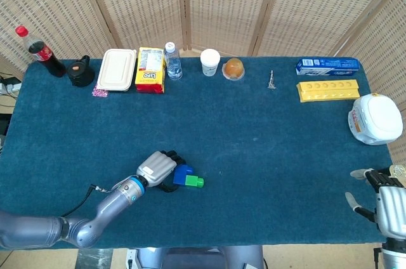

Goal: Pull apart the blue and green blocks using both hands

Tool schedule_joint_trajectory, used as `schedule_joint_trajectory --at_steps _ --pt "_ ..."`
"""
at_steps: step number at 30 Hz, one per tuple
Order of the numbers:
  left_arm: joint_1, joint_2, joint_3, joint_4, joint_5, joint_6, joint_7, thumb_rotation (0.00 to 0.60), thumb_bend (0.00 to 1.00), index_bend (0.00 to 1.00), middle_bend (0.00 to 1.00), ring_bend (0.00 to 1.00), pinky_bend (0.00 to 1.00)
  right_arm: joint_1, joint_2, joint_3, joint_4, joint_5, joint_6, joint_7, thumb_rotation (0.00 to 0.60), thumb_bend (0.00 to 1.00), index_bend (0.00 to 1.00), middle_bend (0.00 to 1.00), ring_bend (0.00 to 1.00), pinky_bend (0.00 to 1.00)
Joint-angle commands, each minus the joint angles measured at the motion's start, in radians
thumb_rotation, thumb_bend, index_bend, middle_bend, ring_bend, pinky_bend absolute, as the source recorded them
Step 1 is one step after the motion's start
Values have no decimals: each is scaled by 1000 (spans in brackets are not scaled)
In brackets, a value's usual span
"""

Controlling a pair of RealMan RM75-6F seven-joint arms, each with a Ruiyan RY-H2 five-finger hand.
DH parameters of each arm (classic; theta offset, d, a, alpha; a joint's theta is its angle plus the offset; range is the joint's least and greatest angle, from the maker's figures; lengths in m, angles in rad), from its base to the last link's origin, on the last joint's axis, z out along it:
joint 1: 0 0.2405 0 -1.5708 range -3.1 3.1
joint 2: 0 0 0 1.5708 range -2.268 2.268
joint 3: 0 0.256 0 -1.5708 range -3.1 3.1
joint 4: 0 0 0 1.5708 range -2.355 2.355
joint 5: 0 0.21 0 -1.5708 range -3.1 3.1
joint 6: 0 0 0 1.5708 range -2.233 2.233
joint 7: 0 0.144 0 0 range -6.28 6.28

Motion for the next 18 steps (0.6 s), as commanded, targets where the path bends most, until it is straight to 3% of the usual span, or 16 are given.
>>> schedule_joint_trajectory --at_steps 1,18 --pt "-8 2 -12 9 25 -8 -30 378 446 413 332 272 359 1 1 3 0 4 -2 3 600 281 397 447 486 445" --pt "-80 155 -125 42 239 -165 -339 381 454 428 343 282 361 92 -18 16 -14 32 -170 129 600 282 397 446 486 460"
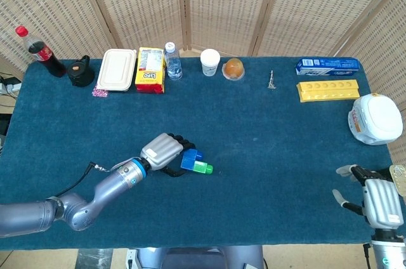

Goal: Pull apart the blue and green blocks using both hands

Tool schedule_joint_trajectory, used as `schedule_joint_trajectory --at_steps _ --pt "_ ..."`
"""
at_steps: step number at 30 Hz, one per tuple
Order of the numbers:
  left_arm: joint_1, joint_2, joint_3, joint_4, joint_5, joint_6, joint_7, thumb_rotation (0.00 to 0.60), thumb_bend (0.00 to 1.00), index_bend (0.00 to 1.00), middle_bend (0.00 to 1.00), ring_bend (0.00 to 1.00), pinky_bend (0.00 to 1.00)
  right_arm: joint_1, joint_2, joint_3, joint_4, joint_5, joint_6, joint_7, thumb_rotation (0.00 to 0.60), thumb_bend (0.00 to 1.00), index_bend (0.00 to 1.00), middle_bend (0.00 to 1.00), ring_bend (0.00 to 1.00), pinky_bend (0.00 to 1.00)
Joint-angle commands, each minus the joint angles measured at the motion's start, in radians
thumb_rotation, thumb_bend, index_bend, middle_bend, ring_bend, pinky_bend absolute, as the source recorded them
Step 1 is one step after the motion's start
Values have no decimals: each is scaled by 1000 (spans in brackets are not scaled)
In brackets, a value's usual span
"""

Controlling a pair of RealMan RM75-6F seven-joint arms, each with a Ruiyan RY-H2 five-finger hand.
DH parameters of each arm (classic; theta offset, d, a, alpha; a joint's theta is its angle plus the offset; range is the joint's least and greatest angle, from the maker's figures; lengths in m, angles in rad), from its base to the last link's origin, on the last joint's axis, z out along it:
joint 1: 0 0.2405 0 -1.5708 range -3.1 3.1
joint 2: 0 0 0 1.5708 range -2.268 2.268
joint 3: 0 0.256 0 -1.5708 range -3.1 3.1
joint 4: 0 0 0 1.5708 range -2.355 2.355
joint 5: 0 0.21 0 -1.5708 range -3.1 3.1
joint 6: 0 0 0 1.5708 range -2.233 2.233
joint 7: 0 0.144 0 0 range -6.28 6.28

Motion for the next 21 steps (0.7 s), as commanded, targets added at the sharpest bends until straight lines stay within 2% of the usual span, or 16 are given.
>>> schedule_joint_trajectory --at_steps 1,8,14,21 --pt "-20 35 -35 16 43 -53 -102 380 454 428 344 282 361 37 -13 7 -4 4 -51 50 600 282 397 446 486 462" --pt "-74 37 -87 80 100 -143 -261 379 456 433 351 293 362 145 -76 46 25 32 -193 198 600 281 398 446 486 465" --pt "-127 16 -114 134 146 -186 -331 381 462 443 359 301 365 208 -147 68 41 46 -257 301 600 268 397 446 485 479" --pt "-190 17 -127 172 177 -225 -360 380 465 447 362 302 365 256 -192 78 47 62 -306 342 600 236 354 435 486 507"
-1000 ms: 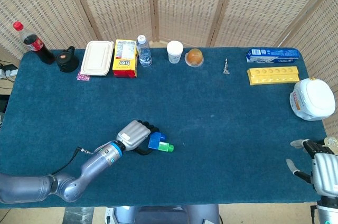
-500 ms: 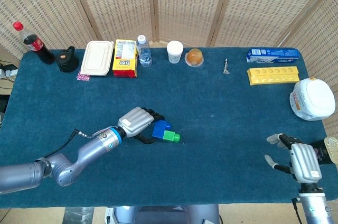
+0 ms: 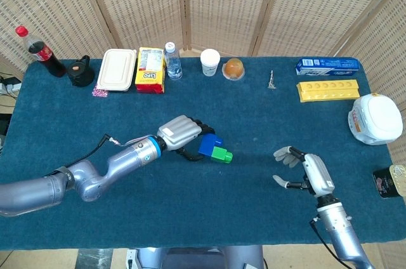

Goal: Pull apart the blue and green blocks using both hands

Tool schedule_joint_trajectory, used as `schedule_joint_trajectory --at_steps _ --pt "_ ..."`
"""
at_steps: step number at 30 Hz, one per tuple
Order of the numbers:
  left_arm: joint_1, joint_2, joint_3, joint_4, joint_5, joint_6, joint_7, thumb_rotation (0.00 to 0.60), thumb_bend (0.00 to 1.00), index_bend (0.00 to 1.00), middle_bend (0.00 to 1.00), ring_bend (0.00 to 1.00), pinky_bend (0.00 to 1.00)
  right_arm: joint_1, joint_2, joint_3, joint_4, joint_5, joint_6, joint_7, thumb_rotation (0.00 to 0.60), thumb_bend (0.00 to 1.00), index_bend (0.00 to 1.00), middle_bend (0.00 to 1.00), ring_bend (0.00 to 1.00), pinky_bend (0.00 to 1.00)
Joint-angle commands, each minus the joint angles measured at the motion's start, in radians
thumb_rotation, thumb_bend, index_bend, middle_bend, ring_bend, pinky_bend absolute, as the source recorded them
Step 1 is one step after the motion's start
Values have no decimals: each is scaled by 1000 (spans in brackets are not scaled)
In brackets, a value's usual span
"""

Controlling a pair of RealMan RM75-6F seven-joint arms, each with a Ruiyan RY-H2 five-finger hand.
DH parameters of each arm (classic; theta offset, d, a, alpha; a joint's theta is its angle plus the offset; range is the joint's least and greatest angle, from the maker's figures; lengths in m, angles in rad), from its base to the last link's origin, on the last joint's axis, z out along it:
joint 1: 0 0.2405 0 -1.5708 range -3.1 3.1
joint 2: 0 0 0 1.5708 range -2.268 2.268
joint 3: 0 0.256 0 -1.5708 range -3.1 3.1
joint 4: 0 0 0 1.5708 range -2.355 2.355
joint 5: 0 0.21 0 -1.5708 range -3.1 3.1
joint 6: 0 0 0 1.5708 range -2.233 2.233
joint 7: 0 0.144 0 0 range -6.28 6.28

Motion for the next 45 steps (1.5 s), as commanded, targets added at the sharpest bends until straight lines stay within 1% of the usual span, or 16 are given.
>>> schedule_joint_trajectory --at_steps 1,7,11,18,23,29,41,45 --pt "-28 1 -7 15 12 -18 -10 380 464 447 362 302 365 15 -13 6 -3 13 -15 12 600 230 346 430 487 512" --pt "-55 -7 -7 23 2 -19 -17 381 465 448 362 303 365 39 -34 14 -10 44 -40 1 600 209 296 407 491 526" --pt "-73 -24 -1 37 -14 -22 -13 380 465 448 362 302 365 61 -47 26 -13 87 -74 -12 600 200 266 390 492 533" --pt "-104 -47 8 52 -66 -17 21 379 466 448 362 304 368 86 -75 57 -23 174 -90 -72 600 193 275 400 523 564" --pt "-127 -64 15 51 -132 8 74 383 465 448 362 304 369 101 -102 77 -32 245 -92 -133 600 192 328 434 551 585" --pt "-158 -87 39 44 -234 49 172 380 464 447 362 305 370 109 -114 89 -45 312 -96 -181 600 192 364 452 558 592" --pt "-219 -147 86 37 -451 148 341 377 462 448 362 305 373 123 -114 108 -50 405 -116 -222 600 191 366 452 558 595" --pt "-232 -155 89 34 -487 160 361 378 463 447 362 305 373 132 -118 114 -48 425 -128 -228 600 192 366 452 559 595"
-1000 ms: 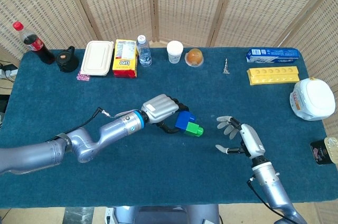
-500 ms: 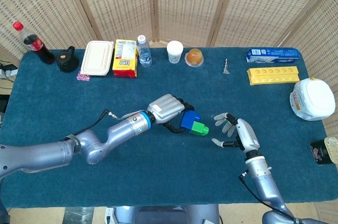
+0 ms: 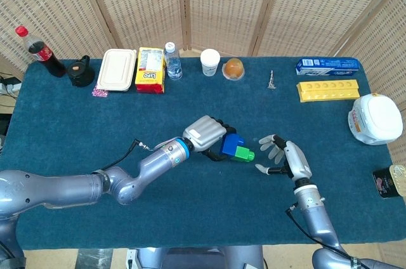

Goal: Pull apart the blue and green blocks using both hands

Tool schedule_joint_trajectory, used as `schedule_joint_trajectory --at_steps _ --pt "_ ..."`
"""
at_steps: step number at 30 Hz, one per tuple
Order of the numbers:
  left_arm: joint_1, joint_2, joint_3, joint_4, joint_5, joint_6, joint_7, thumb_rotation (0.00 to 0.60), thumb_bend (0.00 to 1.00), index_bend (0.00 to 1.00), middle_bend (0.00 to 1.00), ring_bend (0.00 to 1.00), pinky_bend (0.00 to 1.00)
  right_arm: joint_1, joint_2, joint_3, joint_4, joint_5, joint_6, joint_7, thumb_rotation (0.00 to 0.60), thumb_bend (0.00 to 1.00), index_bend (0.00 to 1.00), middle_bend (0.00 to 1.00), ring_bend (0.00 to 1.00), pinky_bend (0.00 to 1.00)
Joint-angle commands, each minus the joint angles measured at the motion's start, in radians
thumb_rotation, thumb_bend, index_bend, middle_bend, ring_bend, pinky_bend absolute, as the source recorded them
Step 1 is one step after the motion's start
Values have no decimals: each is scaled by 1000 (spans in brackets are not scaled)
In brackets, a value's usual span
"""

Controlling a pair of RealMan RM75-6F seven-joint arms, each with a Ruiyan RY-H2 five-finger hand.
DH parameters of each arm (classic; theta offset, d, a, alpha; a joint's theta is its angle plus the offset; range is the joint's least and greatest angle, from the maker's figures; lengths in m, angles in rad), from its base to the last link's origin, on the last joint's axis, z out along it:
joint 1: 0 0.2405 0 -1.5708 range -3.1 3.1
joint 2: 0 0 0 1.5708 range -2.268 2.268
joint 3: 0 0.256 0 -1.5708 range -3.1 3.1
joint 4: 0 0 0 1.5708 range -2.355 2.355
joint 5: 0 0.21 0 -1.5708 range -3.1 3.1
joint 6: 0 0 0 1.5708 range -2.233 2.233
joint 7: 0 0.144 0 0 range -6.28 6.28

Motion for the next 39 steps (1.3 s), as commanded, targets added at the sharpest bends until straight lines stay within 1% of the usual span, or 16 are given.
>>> schedule_joint_trajectory --at_steps 1,6,12,20,29,36,39 --pt "-13 -11 4 -3 -24 14 14 378 463 448 362 305 372 6 -2 3 3 10 -7 -4 600 192 366 452 559 595" --pt "-20 -27 2 3 -40 31 24 368 463 447 362 305 372 18 -6 12 6 35 -26 -4 600 192 366 452 559 595" --pt "-22 -38 -4 9 -48 41 22 371 463 447 362 305 373 29 -15 18 15 56 -38 -7 600 192 366 453 561 595" --pt "-19 -56 -6 14 -43 59 25 372 463 447 362 305 372 44 -25 25 23 83 -44 -26 600 192 395 478 603 618" --pt "-20 -76 -12 26 -38 62 24 371 462 447 362 305 372 59 -27 34 21 111 -50 -46 600 192 399 485 613 639" --pt "-15 -96 -14 45 -27 86 35 368 461 447 362 305 373 65 -6 33 1 123 -73 -45 600 191 408 492 618 648" --pt "-15 -102 -14 51 -26 95 43 369 461 447 362 305 372 64 2 31 -5 122 -78 -40 600 192 395 489 616 648"
